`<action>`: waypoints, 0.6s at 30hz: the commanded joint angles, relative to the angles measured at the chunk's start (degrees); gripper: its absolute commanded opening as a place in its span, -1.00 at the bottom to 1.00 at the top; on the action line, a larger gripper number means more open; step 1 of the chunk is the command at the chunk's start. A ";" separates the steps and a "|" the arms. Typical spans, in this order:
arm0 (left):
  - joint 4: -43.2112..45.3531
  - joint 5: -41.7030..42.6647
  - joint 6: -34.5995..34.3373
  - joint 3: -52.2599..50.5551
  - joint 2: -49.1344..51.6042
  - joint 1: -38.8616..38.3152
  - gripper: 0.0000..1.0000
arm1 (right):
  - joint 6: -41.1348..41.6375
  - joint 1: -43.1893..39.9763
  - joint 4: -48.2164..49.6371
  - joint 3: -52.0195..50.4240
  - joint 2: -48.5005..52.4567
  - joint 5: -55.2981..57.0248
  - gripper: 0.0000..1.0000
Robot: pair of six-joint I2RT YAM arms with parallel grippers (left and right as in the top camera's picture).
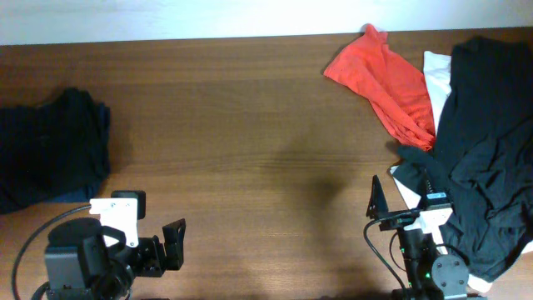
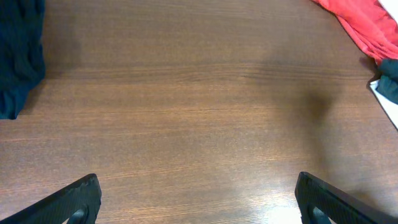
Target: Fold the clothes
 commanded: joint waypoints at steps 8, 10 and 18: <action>0.09 0.63 0.28 -0.02 -0.28 -0.17 0.98 | -8.13 -1.07 -5.01 -3.30 -0.57 -1.05 0.97; 0.09 0.63 0.28 -0.02 -0.28 -0.17 0.98 | -7.87 -2.05 -7.85 -3.30 -0.57 -2.32 0.97; 0.09 0.63 0.28 -0.02 -0.28 -0.17 0.98 | -7.91 -3.06 -7.74 -3.30 -0.57 -2.05 0.97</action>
